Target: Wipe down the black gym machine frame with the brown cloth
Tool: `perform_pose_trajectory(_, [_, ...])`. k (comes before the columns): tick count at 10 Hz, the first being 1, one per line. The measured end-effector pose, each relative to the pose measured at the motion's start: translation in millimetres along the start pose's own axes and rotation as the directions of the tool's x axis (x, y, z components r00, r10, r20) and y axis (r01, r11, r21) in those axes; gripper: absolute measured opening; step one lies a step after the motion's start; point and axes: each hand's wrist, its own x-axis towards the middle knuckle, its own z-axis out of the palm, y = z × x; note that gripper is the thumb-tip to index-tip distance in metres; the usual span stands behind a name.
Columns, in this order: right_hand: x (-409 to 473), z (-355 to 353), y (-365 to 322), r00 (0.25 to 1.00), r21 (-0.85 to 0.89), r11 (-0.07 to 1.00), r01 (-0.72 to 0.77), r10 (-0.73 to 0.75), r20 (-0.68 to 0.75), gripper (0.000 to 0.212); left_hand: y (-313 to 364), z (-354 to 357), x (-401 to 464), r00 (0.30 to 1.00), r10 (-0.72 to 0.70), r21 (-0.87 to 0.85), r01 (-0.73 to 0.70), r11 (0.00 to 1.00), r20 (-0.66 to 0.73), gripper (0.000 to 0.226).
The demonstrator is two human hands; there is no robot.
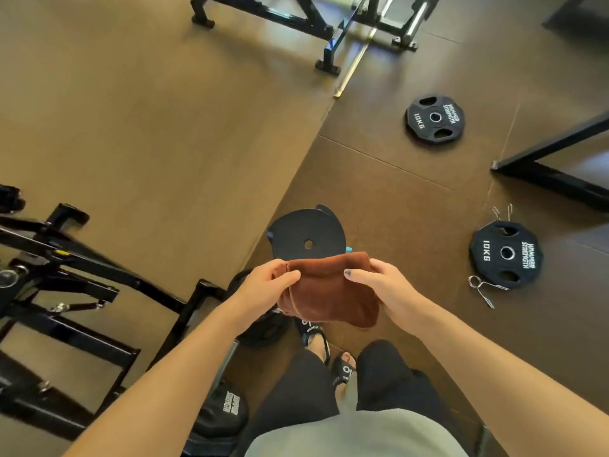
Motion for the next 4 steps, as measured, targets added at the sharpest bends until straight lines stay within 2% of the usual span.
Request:
perform_pose_trajectory(1, [31.7, 6.2, -8.0, 0.998, 0.013, 0.997, -0.07, 0.07, 0.001, 0.037, -9.4, -0.8, 31.5, 0.992, -0.04, -0.069, 0.032, 0.997, -0.121, 0.021])
perform_pose_trajectory(2, [61.7, 8.5, -12.6, 0.994, -0.063, 0.993, -0.103, 0.102, -0.029, 0.048, -10.7, 0.8, 57.9, 0.972, -0.098, -0.093, 0.079, 0.993, -0.214, 0.027])
perform_pose_trajectory(3, [89.5, 12.2, -22.1, 0.996, -0.084, 0.993, -0.079, 0.075, -0.043, 0.057, -10.9, 1.8, 84.0, 0.955, -0.101, -0.085, 0.08, 0.993, -0.279, 0.026])
perform_pose_trajectory(4, [125.9, 12.9, -29.3, 0.994, -0.229, 0.968, -0.102, 0.089, -0.068, 0.081, -12.1, -1.4, 112.7, 0.909, -0.245, -0.217, 0.179, 0.96, -0.336, 0.058])
